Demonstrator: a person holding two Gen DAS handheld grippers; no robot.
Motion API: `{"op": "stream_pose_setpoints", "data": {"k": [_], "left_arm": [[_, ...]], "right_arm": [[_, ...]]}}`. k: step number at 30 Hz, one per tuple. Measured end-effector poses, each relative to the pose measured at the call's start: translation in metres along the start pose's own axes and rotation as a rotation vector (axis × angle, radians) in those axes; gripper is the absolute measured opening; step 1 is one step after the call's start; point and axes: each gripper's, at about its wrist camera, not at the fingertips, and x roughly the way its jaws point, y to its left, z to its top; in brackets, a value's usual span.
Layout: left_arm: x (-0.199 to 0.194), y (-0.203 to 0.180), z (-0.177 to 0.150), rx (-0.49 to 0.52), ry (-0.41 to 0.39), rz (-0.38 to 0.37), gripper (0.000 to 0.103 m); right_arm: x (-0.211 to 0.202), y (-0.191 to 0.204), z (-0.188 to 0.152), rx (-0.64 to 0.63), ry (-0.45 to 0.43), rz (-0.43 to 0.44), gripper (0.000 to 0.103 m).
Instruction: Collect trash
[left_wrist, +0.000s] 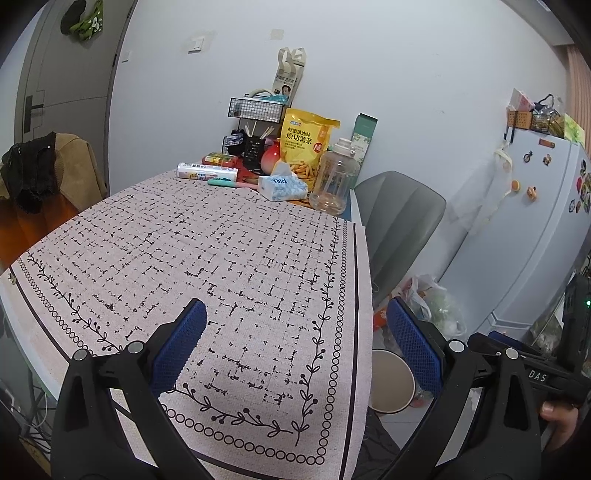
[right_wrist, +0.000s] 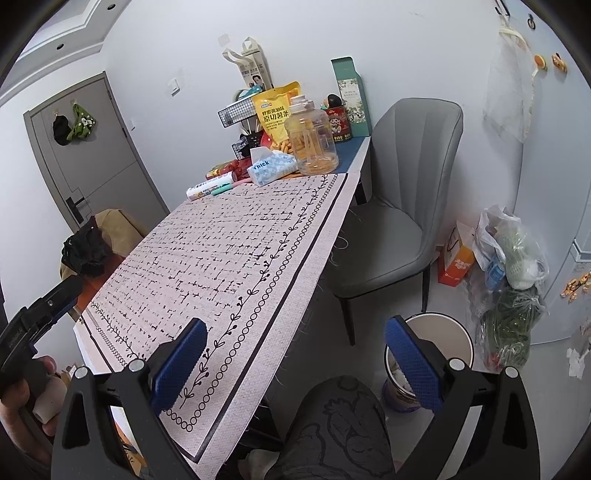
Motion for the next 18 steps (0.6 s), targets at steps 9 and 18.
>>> {"op": "stream_pose_setpoints", "data": {"k": [9,18], "left_arm": [[0.0028,-0.0041,-0.0018,0.004,0.005,-0.001,0.097],[0.0017,-0.006,-0.001,0.012,-0.001,0.006,0.097]], "right_arm": [[0.0002,-0.0067,-0.0013,0.014,0.0,-0.017,0.095],[-0.0018,-0.0022,-0.0026,0.006,-0.011,-0.016,0.095]]}}
